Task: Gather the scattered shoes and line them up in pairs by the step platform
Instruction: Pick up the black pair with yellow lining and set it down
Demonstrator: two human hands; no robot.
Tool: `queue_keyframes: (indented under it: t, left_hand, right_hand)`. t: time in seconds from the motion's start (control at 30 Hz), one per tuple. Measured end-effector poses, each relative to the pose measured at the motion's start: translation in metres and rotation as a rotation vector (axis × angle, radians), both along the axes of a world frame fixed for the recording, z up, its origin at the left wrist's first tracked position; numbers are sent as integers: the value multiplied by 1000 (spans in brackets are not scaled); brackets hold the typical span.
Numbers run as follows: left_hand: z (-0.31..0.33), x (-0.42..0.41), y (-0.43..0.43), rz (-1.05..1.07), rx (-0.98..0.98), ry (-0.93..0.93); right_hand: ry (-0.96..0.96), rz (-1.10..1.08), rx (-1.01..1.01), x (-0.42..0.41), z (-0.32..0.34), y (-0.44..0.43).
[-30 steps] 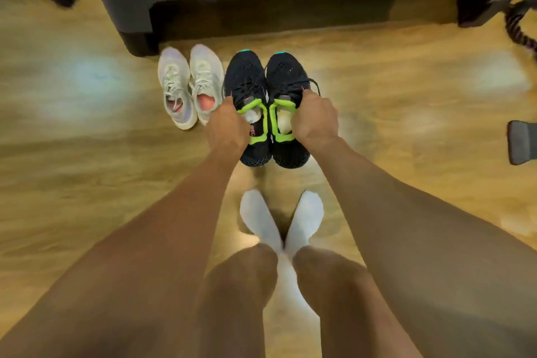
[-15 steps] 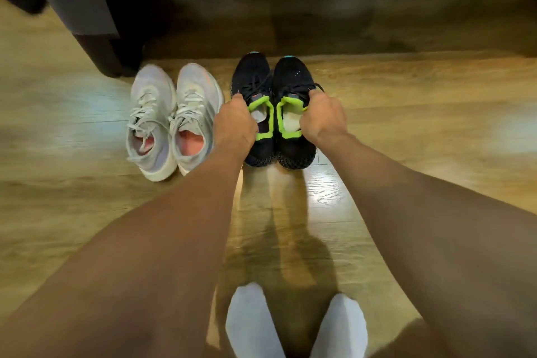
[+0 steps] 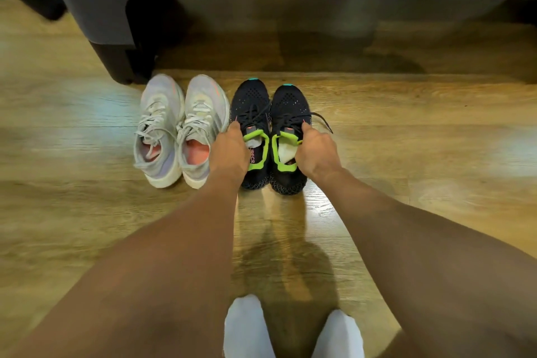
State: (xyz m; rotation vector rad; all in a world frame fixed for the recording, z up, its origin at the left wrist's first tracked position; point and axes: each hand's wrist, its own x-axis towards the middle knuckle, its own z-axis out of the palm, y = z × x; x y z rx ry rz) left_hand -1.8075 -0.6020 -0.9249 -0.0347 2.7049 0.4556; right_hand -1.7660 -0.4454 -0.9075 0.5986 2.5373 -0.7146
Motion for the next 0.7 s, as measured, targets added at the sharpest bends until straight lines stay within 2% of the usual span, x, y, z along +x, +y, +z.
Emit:
queue_keyframes:
  t: [0.1,0.23,0.4,0.53,0.7]
  left_hand:
    - [-2,-2,2,-15,-34,-47]
    - [4,-4,6,2,-11,-164]
    - [43,10,6,-80,-43,-238]
    - [116,29,-3,-189,-84,-201]
    - [264,46,-23,-251,-161,-135]
  right_hand:
    - [-16,-2,-6,-2,-2,1]
    - [-166,5,-39,-3,1,-2]
    - [-182,92,-4,3,42,-12]
    - [-125,206,50,11,113,-20]
    - [-65,386,142,23,258,-38]
